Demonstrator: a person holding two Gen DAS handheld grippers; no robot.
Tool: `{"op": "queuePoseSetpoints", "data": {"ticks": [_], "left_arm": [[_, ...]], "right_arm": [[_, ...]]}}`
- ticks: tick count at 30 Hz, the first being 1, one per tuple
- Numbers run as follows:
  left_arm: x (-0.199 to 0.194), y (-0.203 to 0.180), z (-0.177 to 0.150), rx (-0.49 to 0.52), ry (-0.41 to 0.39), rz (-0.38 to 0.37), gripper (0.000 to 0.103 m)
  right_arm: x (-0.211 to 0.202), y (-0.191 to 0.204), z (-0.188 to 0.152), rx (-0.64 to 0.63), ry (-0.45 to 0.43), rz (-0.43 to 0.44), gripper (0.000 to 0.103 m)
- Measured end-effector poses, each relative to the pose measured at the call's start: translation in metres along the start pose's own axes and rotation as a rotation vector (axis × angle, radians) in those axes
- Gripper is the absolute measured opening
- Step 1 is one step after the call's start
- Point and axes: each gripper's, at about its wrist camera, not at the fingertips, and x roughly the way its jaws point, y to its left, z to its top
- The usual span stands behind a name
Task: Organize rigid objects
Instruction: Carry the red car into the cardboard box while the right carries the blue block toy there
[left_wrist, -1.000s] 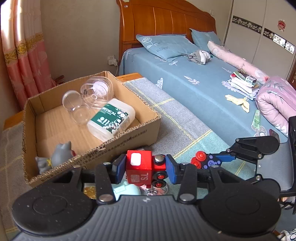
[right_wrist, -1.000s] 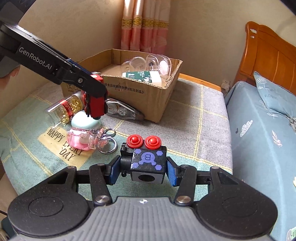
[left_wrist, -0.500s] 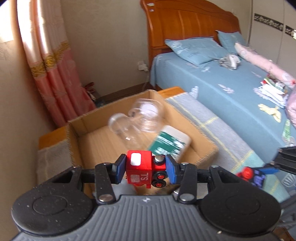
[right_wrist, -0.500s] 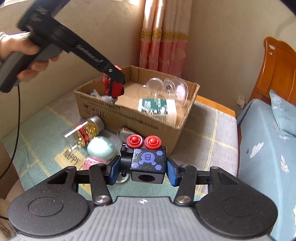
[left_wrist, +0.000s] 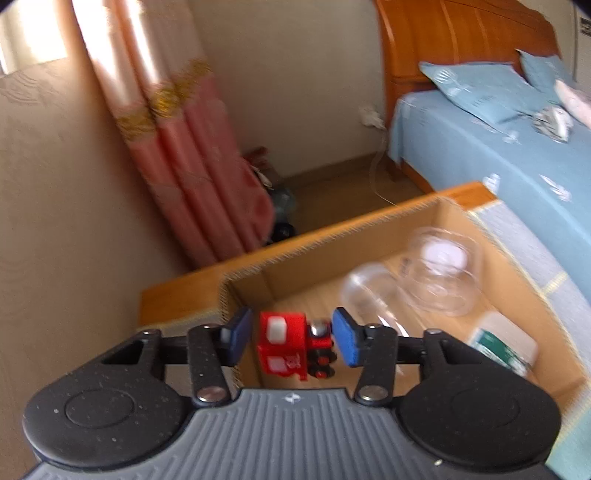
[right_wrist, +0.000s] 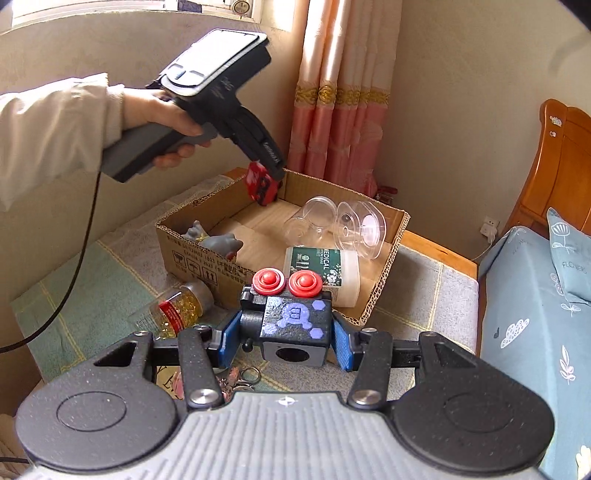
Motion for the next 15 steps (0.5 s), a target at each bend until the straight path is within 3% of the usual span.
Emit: {"op": "queuePoseSetpoints", "data": {"ticks": [3,15], "left_arm": [[-0.001,0.007,0.000,-0.054,-0.005,-0.019,0.085],[-0.033,0.002,-0.017,-0.004,0.006,-0.075,0.093]], "right_arm": [[0.002,0.002,0.002,-0.005,0.004,0.004,0.055],[0.022,0.005,0.031,-0.030,-0.001,0.039,0.055]]}}
